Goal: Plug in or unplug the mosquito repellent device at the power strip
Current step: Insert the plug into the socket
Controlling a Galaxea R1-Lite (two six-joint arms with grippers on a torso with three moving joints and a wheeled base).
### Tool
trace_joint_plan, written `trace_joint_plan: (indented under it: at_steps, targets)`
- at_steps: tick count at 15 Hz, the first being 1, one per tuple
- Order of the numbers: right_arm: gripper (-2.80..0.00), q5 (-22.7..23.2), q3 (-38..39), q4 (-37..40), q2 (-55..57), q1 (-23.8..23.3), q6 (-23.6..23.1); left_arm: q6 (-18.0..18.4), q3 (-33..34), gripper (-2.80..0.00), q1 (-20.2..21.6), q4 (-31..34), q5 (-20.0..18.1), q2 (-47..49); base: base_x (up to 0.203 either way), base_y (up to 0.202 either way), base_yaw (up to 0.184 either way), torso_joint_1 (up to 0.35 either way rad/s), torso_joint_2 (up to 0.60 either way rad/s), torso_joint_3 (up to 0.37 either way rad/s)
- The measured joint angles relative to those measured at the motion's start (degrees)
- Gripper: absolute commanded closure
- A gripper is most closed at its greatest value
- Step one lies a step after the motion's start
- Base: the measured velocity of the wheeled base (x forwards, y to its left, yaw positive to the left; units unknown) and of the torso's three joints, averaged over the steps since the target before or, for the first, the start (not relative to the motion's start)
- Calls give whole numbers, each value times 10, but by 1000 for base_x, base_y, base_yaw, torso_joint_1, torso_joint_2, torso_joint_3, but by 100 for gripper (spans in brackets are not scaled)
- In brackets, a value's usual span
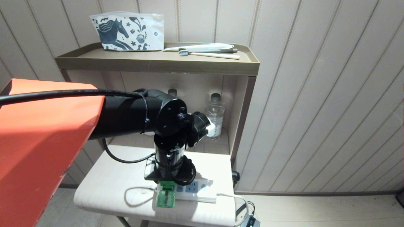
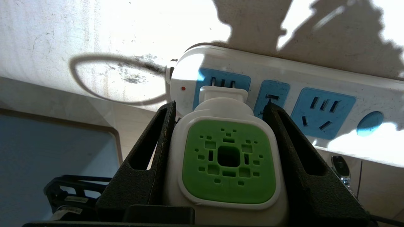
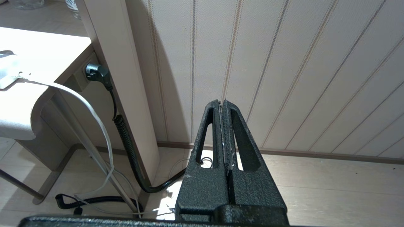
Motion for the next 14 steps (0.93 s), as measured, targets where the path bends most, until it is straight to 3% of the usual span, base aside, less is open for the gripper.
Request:
trace_joint_plan:
  at_steps: [14]
  targets:
    - [0,0,0,0,0,0,0,10,-25,0,9,-9,2,8,0,0,0,0,0,0]
